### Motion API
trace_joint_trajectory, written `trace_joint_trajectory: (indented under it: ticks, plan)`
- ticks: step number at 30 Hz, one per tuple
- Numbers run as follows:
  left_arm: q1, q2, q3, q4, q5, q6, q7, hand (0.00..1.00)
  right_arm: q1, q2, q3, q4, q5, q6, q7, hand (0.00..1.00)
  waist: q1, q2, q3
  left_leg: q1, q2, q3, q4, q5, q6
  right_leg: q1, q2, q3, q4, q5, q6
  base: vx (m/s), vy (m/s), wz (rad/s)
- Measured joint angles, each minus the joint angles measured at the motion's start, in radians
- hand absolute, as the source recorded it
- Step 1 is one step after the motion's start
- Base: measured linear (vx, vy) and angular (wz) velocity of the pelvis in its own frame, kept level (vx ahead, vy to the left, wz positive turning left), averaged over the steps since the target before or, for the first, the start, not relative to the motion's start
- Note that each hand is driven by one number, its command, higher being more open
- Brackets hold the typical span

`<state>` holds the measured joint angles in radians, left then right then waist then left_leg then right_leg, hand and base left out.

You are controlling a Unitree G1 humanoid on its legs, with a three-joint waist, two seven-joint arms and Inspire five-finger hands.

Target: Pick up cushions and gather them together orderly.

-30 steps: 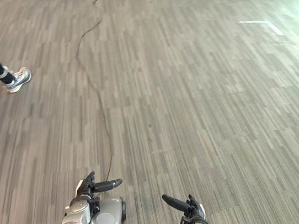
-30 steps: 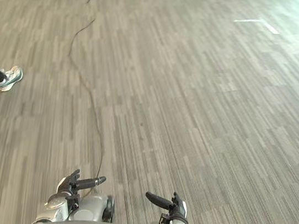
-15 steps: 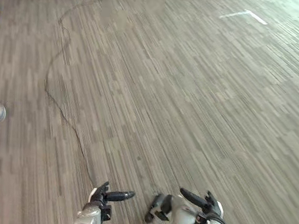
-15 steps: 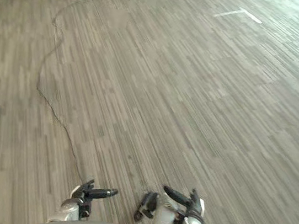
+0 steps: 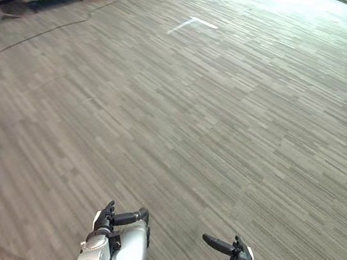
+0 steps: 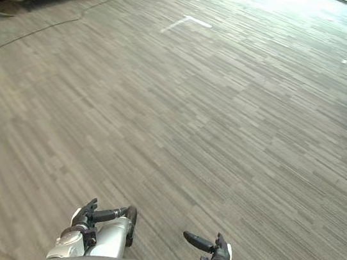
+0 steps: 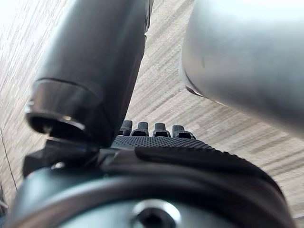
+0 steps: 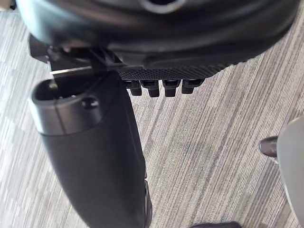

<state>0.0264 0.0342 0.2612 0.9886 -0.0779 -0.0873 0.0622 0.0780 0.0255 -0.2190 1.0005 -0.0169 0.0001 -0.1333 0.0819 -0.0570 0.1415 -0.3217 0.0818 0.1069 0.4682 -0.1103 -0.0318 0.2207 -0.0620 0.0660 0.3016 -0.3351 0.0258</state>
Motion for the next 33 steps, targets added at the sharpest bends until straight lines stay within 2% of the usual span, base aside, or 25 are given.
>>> trace_joint_trajectory:
  ticks: [1, 2, 3, 6, 8, 9, 11, 12, 13, 14, 15, 16, 17, 19, 20, 21, 23, 24, 25, 26, 27, 29, 31, 32, 33]
  plan:
    - [-0.008, 0.011, 0.0, 0.019, 0.0, 0.001, 0.004, 1.0, 0.003, 0.003, 0.008, -0.002, -0.002, 0.0, 0.007, 1.0, 0.007, -0.018, -0.006, 0.031, -0.01, 0.043, 0.009, -0.035, 0.018, -0.061, -0.025, 0.025, 0.158, 0.003, 0.011, 0.59, 0.356, -0.76]
    - [-0.013, 0.018, 0.0, 0.027, 0.0, 0.004, 0.007, 1.0, -0.002, 0.006, 0.015, -0.004, -0.003, 0.0, 0.008, 1.0, 0.009, -0.029, -0.003, 0.072, -0.019, 0.076, 0.005, -0.055, 0.039, -0.136, -0.044, 0.034, 0.335, 0.037, 0.063, 0.66, 0.409, -0.91]
    - [-0.018, 0.021, -0.003, 0.045, 0.001, 0.005, 0.015, 1.0, -0.011, 0.002, 0.021, -0.009, -0.003, -0.006, 0.012, 1.0, -0.004, -0.031, 0.001, 0.141, -0.038, 0.101, -0.011, -0.09, 0.064, -0.246, -0.076, 0.029, 0.591, 0.102, 0.108, 0.5, 0.293, -0.73]
    - [-0.028, 0.009, -0.012, 0.064, 0.001, 0.01, 0.027, 1.0, -0.013, -0.014, 0.028, -0.035, -0.003, -0.027, 0.015, 1.0, -0.021, 0.0, 0.018, 0.312, -0.047, 0.129, -0.089, -0.142, 0.072, -0.368, -0.113, -0.075, 0.783, 0.089, 0.082, 0.42, 0.202, -0.47]
    - [-0.029, 0.008, -0.023, 0.068, 0.001, 0.011, 0.03, 1.0, -0.025, -0.015, 0.038, -0.051, -0.003, -0.039, 0.015, 1.0, -0.034, 0.002, 0.023, 0.432, -0.042, 0.158, -0.18, -0.166, 0.063, -0.499, -0.118, -0.229, 0.728, 0.063, 0.044, 0.49, 0.12, -0.41]
    - [-0.03, 0.008, -0.025, 0.071, 0.001, 0.012, 0.03, 1.0, -0.028, -0.016, 0.039, -0.048, -0.003, -0.041, 0.015, 1.0, -0.036, 0.002, 0.024, 0.45, -0.041, 0.162, -0.196, -0.166, 0.063, -0.51, -0.115, -0.254, 0.695, 0.059, 0.037, 0.31, 0.034, -0.24]
    - [-0.033, 0.012, -0.053, 0.083, 0.002, 0.014, 0.029, 1.0, -0.03, -0.023, 0.039, -0.041, -0.003, -0.044, 0.014, 1.0, -0.045, 0.003, 0.025, 0.507, -0.037, 0.183, -0.259, -0.162, 0.057, -0.545, -0.097, -0.344, 0.523, 0.059, 0.028, 0.44, 0.011, -0.15]
    - [-0.035, 0.014, -0.076, 0.095, 0.009, 0.013, 0.027, 1.0, -0.035, -0.026, 0.019, -0.027, 0.0, -0.044, 0.015, 1.0, -0.064, 0.002, 0.026, 0.568, -0.042, 0.186, -0.323, -0.159, 0.051, -0.567, -0.06, -0.392, 0.277, 0.11, 0.006, 0.57, -0.027, -0.04]
    - [-0.031, 0.019, -0.093, 0.099, 0.012, 0.015, 0.025, 1.0, -0.044, -0.025, 0.0, -0.016, -0.001, -0.043, 0.014, 1.0, -0.074, 0.001, 0.026, 0.589, -0.048, 0.185, -0.346, -0.158, 0.051, -0.561, -0.038, -0.389, 0.172, 0.155, 0.003, 0.53, -0.09, 0.14]
    - [-0.022, 0.021, -0.099, 0.109, 0.018, 0.016, 0.018, 1.0, -0.052, -0.027, -0.021, -0.001, 0.001, -0.042, 0.014, 1.0, -0.092, 0.004, 0.027, 0.622, -0.054, 0.167, -0.367, -0.158, 0.049, -0.542, -0.017, -0.367, 0.121, 0.31, -0.082, 0.43, -0.093, 0.13]
    - [-0.027, 0.016, -0.096, 0.116, 0.032, 0.019, 0.016, 1.0, -0.056, -0.032, -0.035, -0.001, 0.0, -0.042, 0.014, 1.0, -0.093, 0.018, 0.031, 0.641, -0.042, 0.153, -0.368, -0.157, 0.049, -0.531, -0.002, -0.368, 0.13, 0.305, -0.137, 0.54, -0.136, 0.0]
    - [-0.03, 0.003, -0.094, 0.117, 0.05, 0.02, 0.016, 1.0, -0.057, -0.032, -0.043, -0.001, -0.003, -0.043, 0.014, 1.0, -0.086, 0.034, 0.035, 0.643, -0.026, 0.141, -0.349, -0.141, 0.02, -0.529, 0.007, -0.366, 0.151, 0.27, -0.148, 0.43, -0.131, -0.13]
    - [-0.031, -0.003, -0.089, 0.117, 0.055, 0.021, 0.015, 1.0, -0.059, -0.031, -0.054, -0.005, -0.001, -0.044, 0.015, 1.0, -0.088, 0.044, 0.038, 0.632, -0.019, 0.125, -0.311, -0.127, -0.003, -0.524, 0.009, -0.367, 0.164, 0.244, -0.153, 0.64, -0.228, -0.12]
    - [-0.03, -0.011, -0.078, 0.114, 0.07, 0.026, 0.015, 1.0, -0.063, -0.031, -0.07, -0.006, -0.004, -0.035, 0.016, 1.0, -0.093, 0.063, 0.038, 0.57, 0.014, 0.101, -0.117, -0.101, -0.049, -0.472, 0.034, -0.368, 0.13, 0.216, -0.157, 0.52, -0.199, -0.04]
    - [-0.027, -0.016, -0.055, 0.101, 0.072, 0.028, 0.015, 1.0, -0.06, -0.034, -0.063, -0.006, -0.005, -0.025, 0.016, 1.0, -0.092, 0.076, 0.044, 0.474, 0.052, 0.05, 0.135, -0.044, -0.13, -0.399, 0.064, -0.365, 0.068, 0.215, -0.157, 0.46, -0.157, -0.29]
    - [-0.005, -0.023, -0.033, 0.069, 0.071, 0.023, 0.015, 1.0, -0.055, -0.04, -0.049, -0.005, -0.004, -0.02, 0.015, 1.0, -0.087, 0.086, 0.048, 0.359, 0.092, 0.013, 0.427, -0.036, -0.165, -0.303, 0.108, -0.345, -0.008, 0.213, -0.159, 0.45, -0.13, -0.45]
    - [0.009, -0.021, -0.007, 0.052, 0.07, 0.022, 0.014, 1.0, -0.055, -0.04, -0.021, -0.004, -0.004, -0.02, 0.013, 1.0, -0.081, 0.08, 0.051, 0.275, 0.105, 0.019, 0.565, -0.06, -0.148, -0.226, 0.134, -0.309, -0.054, 0.201, -0.171, 0.44, -0.079, -0.58]
    - [0.01, -0.016, -0.001, 0.035, 0.067, 0.022, 0.017, 1.0, -0.055, -0.039, 0.006, -0.005, -0.004, -0.02, 0.013, 1.0, -0.074, 0.07, 0.054, 0.207, 0.109, 0.022, 0.584, -0.087, -0.116, -0.177, 0.145, -0.282, -0.087, 0.198, -0.171, 0.43, -0.036, -0.74]
    - [0.009, -0.016, 0.0, 0.014, 0.066, 0.021, 0.019, 1.0, -0.052, -0.036, 0.005, -0.004, -0.002, -0.019, 0.014, 1.0, -0.058, 0.065, 0.056, 0.148, 0.111, 0.048, 0.532, -0.118, -0.069, -0.132, 0.15, -0.252, -0.113, 0.196, -0.159, 0.33, -0.014, -0.7]
    - [0.008, -0.018, -0.001, 0.011, 0.066, 0.02, 0.018, 1.0, -0.049, -0.035, 0.005, -0.004, -0.002, -0.018, 0.014, 1.0, -0.054, 0.059, 0.057, 0.131, 0.111, 0.057, 0.505, -0.127, -0.056, -0.121, 0.15, -0.239, -0.119, 0.194, -0.157, 0.4, 0.028, -0.82]
    - [0.006, -0.026, -0.001, -0.005, 0.066, 0.006, 0.018, 1.0, -0.045, -0.033, 0.005, -0.004, -0.002, -0.015, 0.012, 1.0, -0.036, 0.06, 0.058, 0.073, 0.099, 0.068, 0.385, -0.145, -0.027, -0.077, 0.148, -0.2, -0.151, 0.187, -0.145, 0.35, 0.057, -0.71]
    - [0.004, -0.031, 0.0, -0.015, 0.066, -0.005, 0.018, 1.0, -0.043, -0.033, 0.01, -0.004, -0.002, -0.01, 0.011, 1.0, -0.031, 0.06, 0.059, 0.029, 0.083, 0.071, 0.174, -0.138, -0.027, -0.041, 0.141, -0.155, -0.178, 0.172, -0.131, 0.36, 0.107, -0.7]
    - [0.006, -0.033, 0.005, -0.022, 0.045, -0.012, 0.019, 1.0, -0.042, -0.041, 0.048, -0.003, -0.002, -0.005, -0.004, 1.0, -0.03, 0.059, 0.059, -0.014, 0.059, 0.038, -0.115, -0.062, -0.05, -0.002, 0.125, -0.09, -0.181, 0.123, -0.096, 0.5, 0.211, -0.7]
    - [0.007, -0.033, 0.005, -0.023, 0.042, -0.012, 0.02, 1.0, -0.042, -0.041, 0.051, -0.002, -0.002, -0.004, -0.004, 1.0, -0.028, 0.06, 0.059, -0.011, 0.059, 0.04, -0.136, -0.057, -0.057, 0.003, 0.123, -0.084, -0.182, 0.114, -0.089, 0.6, 0.279, -0.76]
    - [0.008, -0.033, 0.008, -0.024, 0.038, -0.012, 0.023, 1.0, -0.039, -0.04, 0.054, -0.002, -0.002, -0.002, -0.004, 1.0, -0.02, 0.059, 0.057, -0.008, 0.061, 0.043, -0.182, -0.034, -0.054, 0.031, 0.111, -0.049, -0.18, 0.079, -0.072, 0.45, 0.216, -0.62]
